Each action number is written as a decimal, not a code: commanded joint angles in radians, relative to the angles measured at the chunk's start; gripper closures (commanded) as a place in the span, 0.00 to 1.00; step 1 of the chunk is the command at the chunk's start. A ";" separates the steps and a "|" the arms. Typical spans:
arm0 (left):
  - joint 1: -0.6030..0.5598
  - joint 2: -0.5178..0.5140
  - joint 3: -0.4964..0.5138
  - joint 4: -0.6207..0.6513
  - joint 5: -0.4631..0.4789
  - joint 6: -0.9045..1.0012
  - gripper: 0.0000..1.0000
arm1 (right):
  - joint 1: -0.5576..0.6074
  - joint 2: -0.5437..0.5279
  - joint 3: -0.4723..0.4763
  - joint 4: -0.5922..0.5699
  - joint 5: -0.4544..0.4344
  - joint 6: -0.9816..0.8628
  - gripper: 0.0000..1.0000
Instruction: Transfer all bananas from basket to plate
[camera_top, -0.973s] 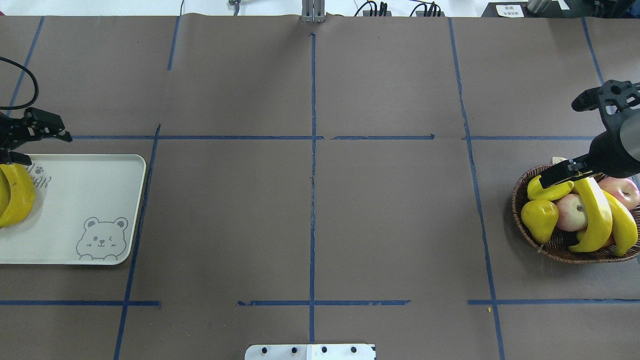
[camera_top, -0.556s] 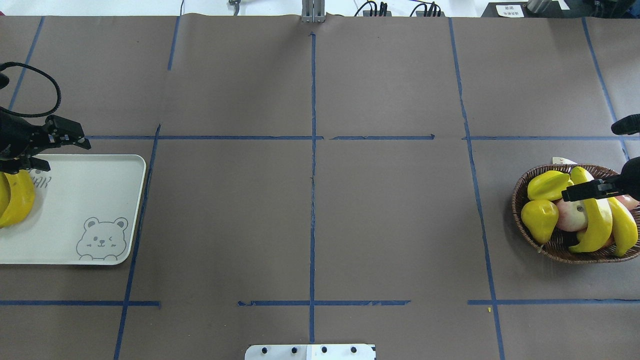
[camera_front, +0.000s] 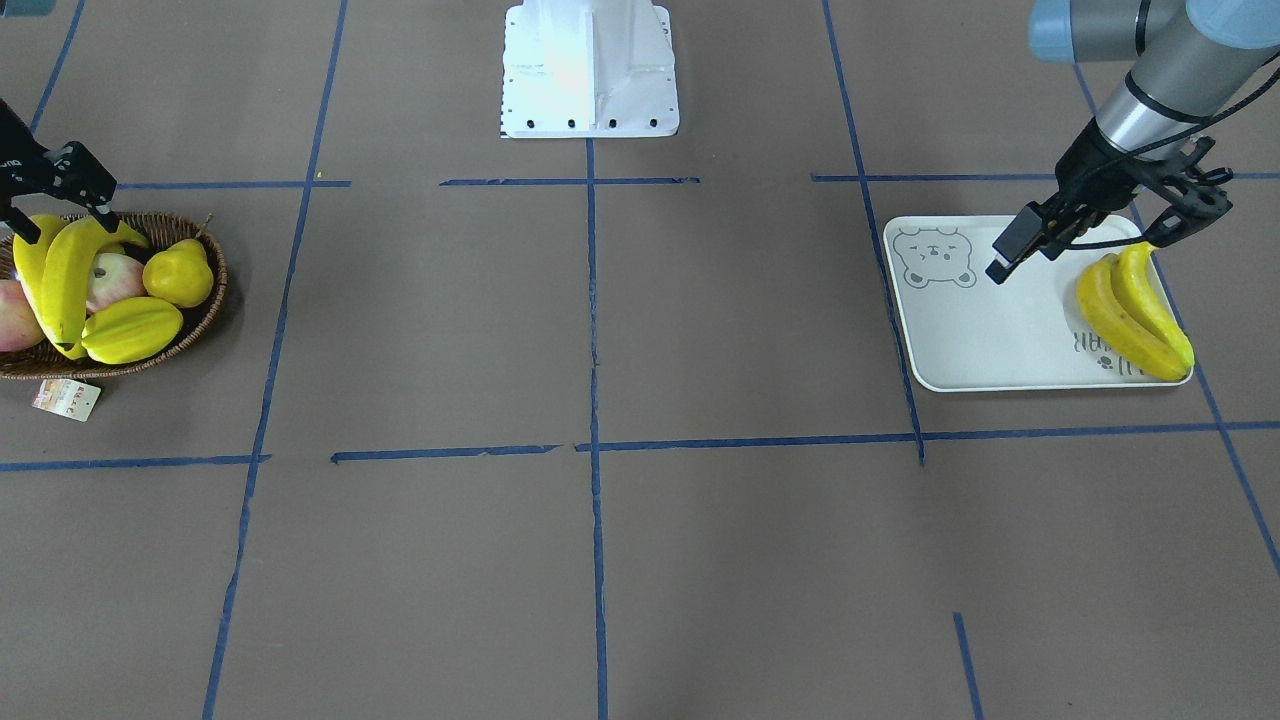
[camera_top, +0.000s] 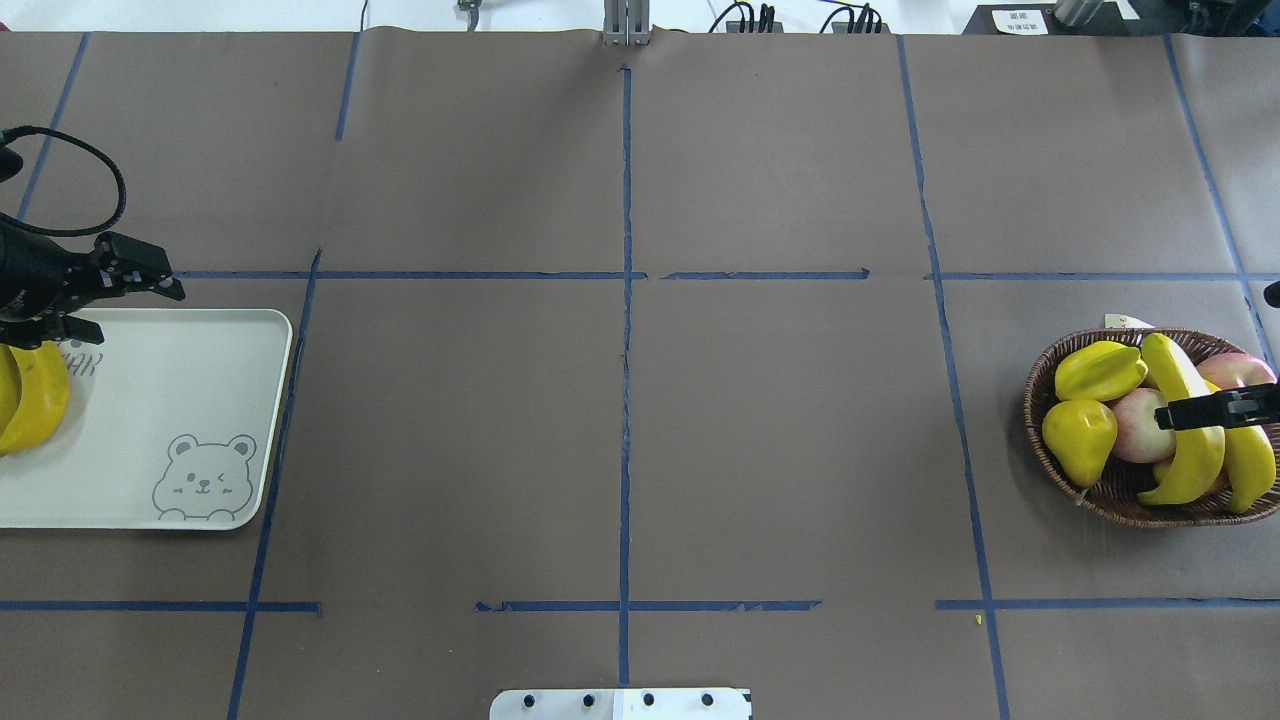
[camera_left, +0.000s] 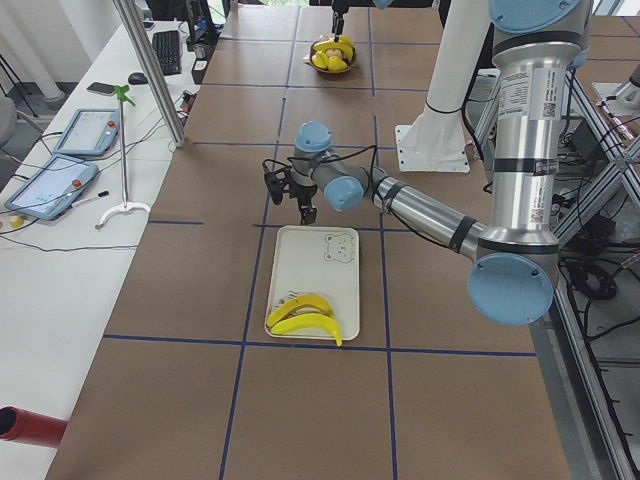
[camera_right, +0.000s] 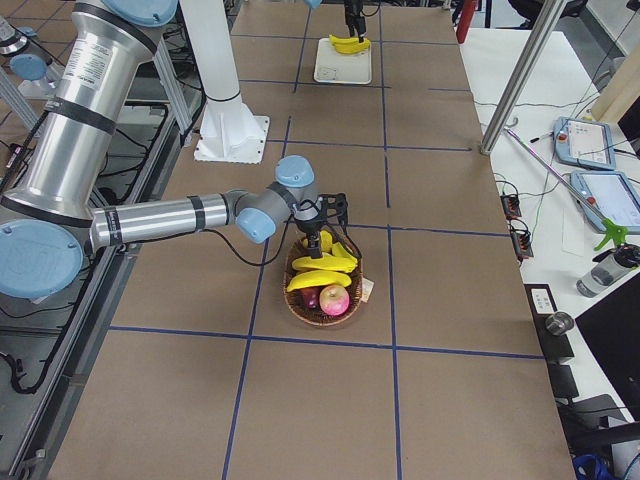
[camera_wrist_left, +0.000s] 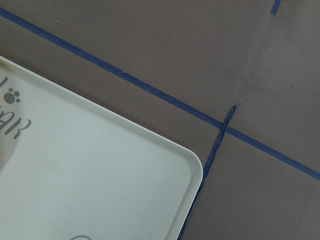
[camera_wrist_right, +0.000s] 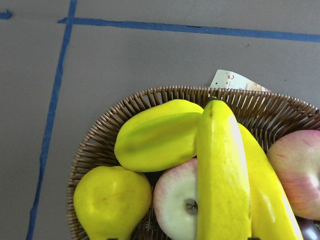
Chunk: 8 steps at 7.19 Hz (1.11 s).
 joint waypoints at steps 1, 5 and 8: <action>0.000 0.001 -0.012 0.000 -0.002 0.000 0.00 | -0.033 -0.004 -0.024 -0.003 -0.004 0.000 0.14; 0.000 0.006 -0.015 0.000 0.000 0.000 0.00 | -0.049 -0.004 -0.036 -0.003 -0.010 0.000 0.15; 0.002 0.006 -0.015 0.002 0.002 0.000 0.00 | -0.046 -0.005 -0.029 -0.003 -0.010 -0.003 0.15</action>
